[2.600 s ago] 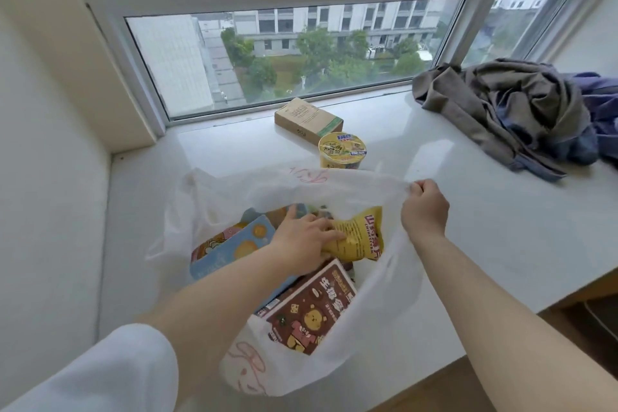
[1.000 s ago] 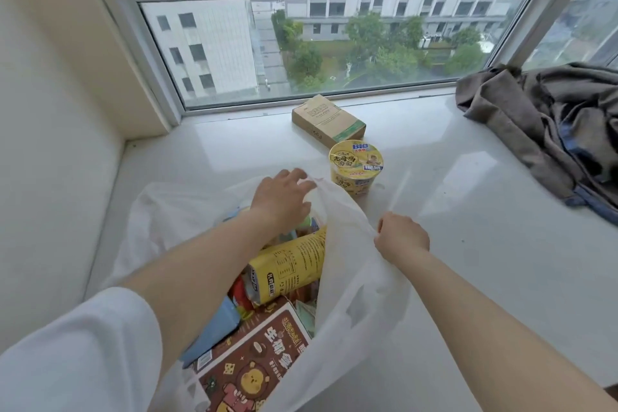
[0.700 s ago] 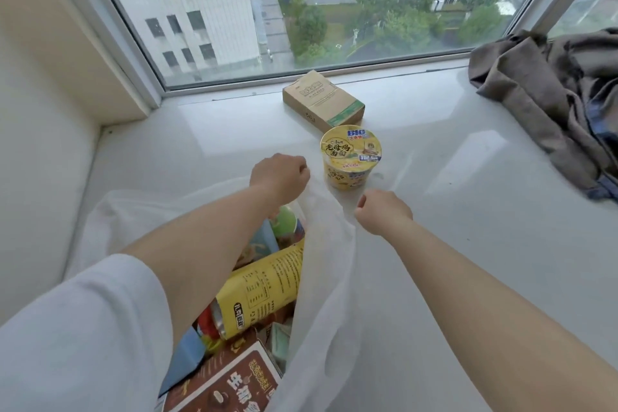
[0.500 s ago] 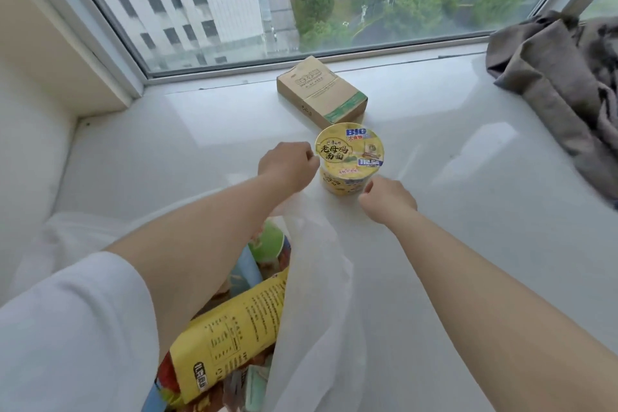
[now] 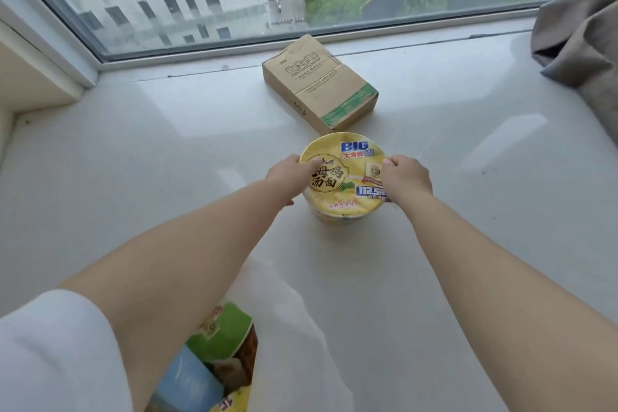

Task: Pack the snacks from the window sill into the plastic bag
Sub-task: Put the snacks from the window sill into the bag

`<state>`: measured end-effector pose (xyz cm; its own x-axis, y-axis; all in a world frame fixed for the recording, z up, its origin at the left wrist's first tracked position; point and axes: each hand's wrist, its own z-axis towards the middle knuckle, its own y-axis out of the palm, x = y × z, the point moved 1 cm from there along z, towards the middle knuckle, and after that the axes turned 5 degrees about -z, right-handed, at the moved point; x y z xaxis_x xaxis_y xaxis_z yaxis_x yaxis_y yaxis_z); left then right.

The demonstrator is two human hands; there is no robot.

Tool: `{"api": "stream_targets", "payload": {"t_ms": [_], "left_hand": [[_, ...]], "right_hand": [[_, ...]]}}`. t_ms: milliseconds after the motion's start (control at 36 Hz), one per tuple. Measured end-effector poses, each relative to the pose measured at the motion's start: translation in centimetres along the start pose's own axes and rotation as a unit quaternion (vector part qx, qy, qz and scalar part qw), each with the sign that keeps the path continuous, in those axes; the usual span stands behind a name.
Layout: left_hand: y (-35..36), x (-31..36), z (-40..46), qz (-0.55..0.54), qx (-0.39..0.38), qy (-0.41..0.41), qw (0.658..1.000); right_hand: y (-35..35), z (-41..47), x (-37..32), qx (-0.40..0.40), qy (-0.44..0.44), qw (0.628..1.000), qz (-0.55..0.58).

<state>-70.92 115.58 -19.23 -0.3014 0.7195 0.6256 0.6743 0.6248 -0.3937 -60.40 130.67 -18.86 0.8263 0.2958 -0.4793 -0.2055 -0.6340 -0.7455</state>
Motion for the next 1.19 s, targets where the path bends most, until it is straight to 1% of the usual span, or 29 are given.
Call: {"api": "stream_targets", "payload": {"t_ms": [83,139,194,306,444,528,611,667,750,778,806,861,889,944,1083,1194], "left_hand": [[-1.0,-0.9,0.7,-0.124,-0.015,-0.057,0.990],[-2.1,-1.8,0.9,-0.224,-0.037,-0.104,0.968],[-3.2,-2.8,1.3,-0.284,-0.068,-0.128,0.948],[-4.7,-3.5,2.2,-0.350,-0.096,-0.119,0.924],[-6.0,-3.6,2.8,-0.384,-0.125,-0.104,0.909],[-6.8,-4.3,3.1,-0.410,-0.114,-0.113,0.898],[-7.5,-5.0,3.4,-0.429,-0.085,-0.120,0.891],[-7.9,-5.2,3.8,-0.440,-0.051,-0.129,0.887],[-8.2,-5.2,4.1,-0.478,-0.005,-0.125,0.869],[-8.2,-5.1,4.0,-0.492,0.007,-0.119,0.862],[-8.2,-5.0,3.8,-0.503,0.016,-0.110,0.857],[-8.3,-4.9,3.5,-0.514,0.027,-0.083,0.853],[-8.3,-5.1,3.4,-0.518,0.032,-0.070,0.852],[-8.3,-5.3,3.3,-0.527,0.039,-0.048,0.848],[-8.2,-5.7,3.8,-0.529,0.064,-0.024,0.846],[-8.2,-5.8,4.1,-0.531,0.078,-0.019,0.843]], "right_hand": [[1.1,0.4,-1.2,-0.047,-0.013,0.997,0.064],[2.0,0.5,-2.4,-0.070,-0.023,0.993,0.091],[2.9,0.6,-3.5,-0.074,-0.036,0.992,0.096],[4.5,1.1,-5.0,-0.062,-0.036,0.990,0.118],[5.2,1.8,-6.3,-0.060,-0.043,0.990,0.122],[5.5,2.4,-7.2,-0.065,-0.073,0.990,0.098],[6.0,3.3,-8.1,-0.080,-0.115,0.987,0.083],[6.1,4.1,-8.9,-0.069,-0.162,0.983,0.044],[6.4,5.5,-9.6,0.029,-0.226,0.972,-0.061],[6.5,6.2,-9.6,0.061,-0.240,0.961,-0.120],[6.6,6.7,-9.4,0.077,-0.250,0.945,-0.196],[7.1,7.5,-9.0,0.064,-0.258,0.906,-0.328],[7.3,7.6,-8.9,0.049,-0.256,0.894,-0.364],[7.5,7.6,-8.6,0.039,-0.253,0.885,-0.390],[7.0,6.4,-7.9,0.044,-0.264,0.885,-0.382],[6.5,4.8,-8.1,0.072,-0.290,0.881,-0.367]]}}
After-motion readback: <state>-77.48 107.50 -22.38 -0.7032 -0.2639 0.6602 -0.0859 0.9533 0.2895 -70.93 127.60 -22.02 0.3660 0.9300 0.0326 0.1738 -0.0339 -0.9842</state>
